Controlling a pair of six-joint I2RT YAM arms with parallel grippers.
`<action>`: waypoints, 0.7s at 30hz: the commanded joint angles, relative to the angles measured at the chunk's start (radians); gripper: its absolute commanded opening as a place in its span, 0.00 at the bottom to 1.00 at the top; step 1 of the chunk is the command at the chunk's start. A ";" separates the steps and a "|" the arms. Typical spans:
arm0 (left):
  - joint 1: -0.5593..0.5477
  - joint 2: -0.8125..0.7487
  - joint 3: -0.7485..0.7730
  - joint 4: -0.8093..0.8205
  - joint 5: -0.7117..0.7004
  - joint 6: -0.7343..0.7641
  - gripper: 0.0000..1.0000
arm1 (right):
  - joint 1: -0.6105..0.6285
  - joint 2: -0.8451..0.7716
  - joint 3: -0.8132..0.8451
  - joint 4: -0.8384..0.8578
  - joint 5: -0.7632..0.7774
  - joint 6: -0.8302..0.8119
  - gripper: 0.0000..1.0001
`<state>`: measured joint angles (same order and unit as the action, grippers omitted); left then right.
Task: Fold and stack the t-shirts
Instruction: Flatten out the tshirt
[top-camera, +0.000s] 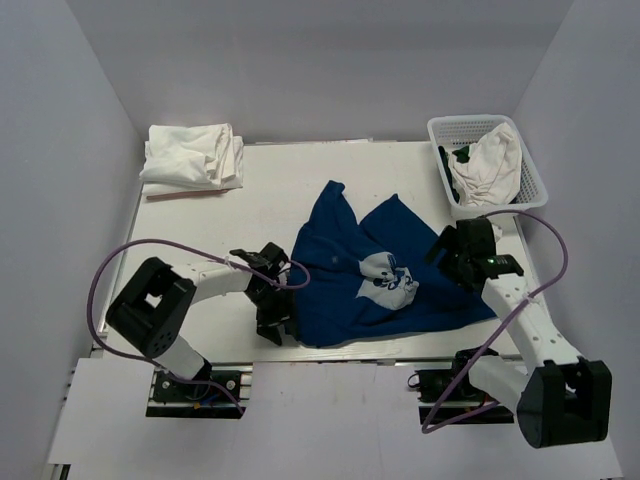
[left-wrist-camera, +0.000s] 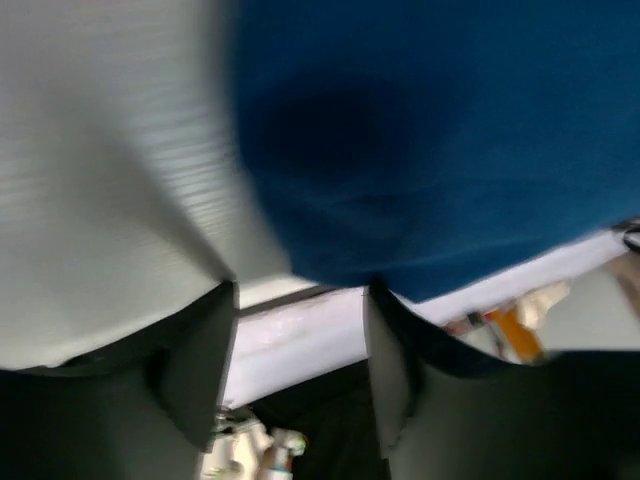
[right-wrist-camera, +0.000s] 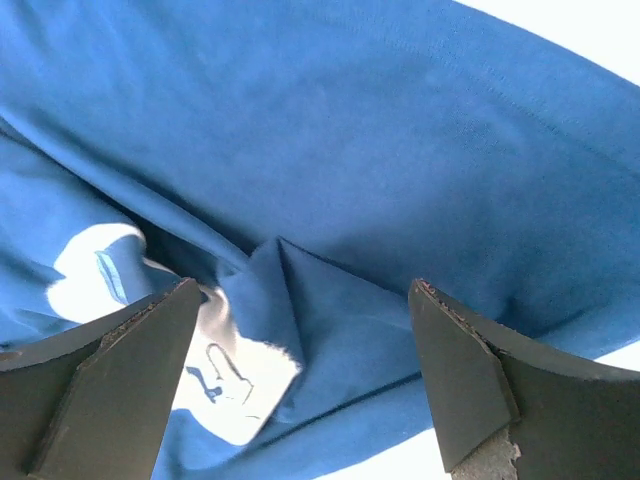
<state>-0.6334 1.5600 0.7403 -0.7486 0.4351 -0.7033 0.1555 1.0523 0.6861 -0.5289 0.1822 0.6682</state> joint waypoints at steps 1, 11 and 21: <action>-0.021 0.064 -0.022 0.267 0.040 0.017 0.53 | -0.020 -0.048 0.003 0.021 0.065 0.066 0.90; 0.021 0.175 0.290 0.183 -0.272 0.097 0.00 | -0.086 -0.023 0.004 -0.114 0.045 0.002 0.90; 0.273 0.196 0.409 0.066 -0.677 0.105 0.00 | -0.090 0.090 0.021 -0.184 -0.073 -0.216 0.90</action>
<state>-0.4374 1.7729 1.1450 -0.6369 -0.0914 -0.6102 0.0612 1.1206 0.6865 -0.6727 0.1528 0.5381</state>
